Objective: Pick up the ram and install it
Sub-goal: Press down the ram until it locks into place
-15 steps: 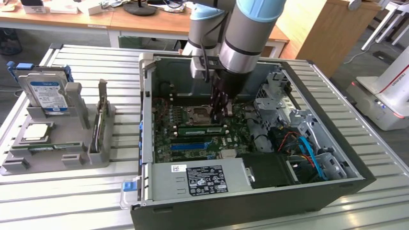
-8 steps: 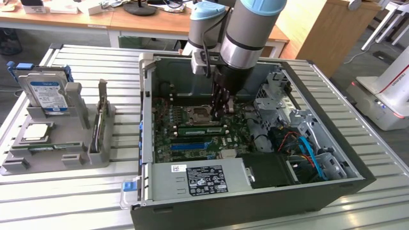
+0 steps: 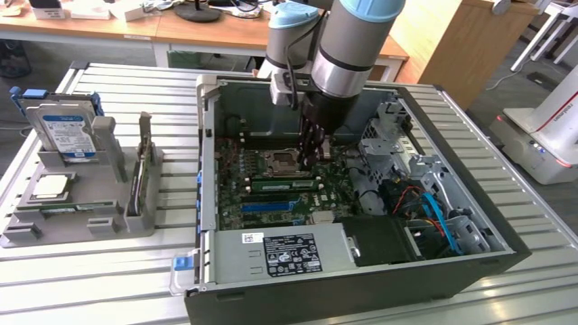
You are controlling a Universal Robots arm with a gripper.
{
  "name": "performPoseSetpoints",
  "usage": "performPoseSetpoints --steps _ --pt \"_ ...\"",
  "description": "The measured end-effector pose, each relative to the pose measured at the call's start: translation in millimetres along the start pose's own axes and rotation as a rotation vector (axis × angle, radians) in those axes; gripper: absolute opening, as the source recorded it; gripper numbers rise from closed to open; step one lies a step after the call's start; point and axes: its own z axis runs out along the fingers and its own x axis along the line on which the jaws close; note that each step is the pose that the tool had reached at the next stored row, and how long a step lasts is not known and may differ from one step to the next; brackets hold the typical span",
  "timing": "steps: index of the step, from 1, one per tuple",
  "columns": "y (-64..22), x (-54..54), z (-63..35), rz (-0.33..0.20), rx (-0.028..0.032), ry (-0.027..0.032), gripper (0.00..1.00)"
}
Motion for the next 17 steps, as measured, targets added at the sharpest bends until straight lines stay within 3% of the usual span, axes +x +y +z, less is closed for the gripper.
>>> performPoseSetpoints --steps 5,8,15,17 --pt "0.0 0.0 0.0 0.0 0.0 0.0 0.24" --pt "0.0 0.0 0.0 0.0 0.0 0.0001 0.11" --pt "-1.2 0.0 -0.1 0.0 0.0 0.0001 0.11" --pt "-5.8 0.0 -0.4 0.0 -0.0001 0.0002 0.11"
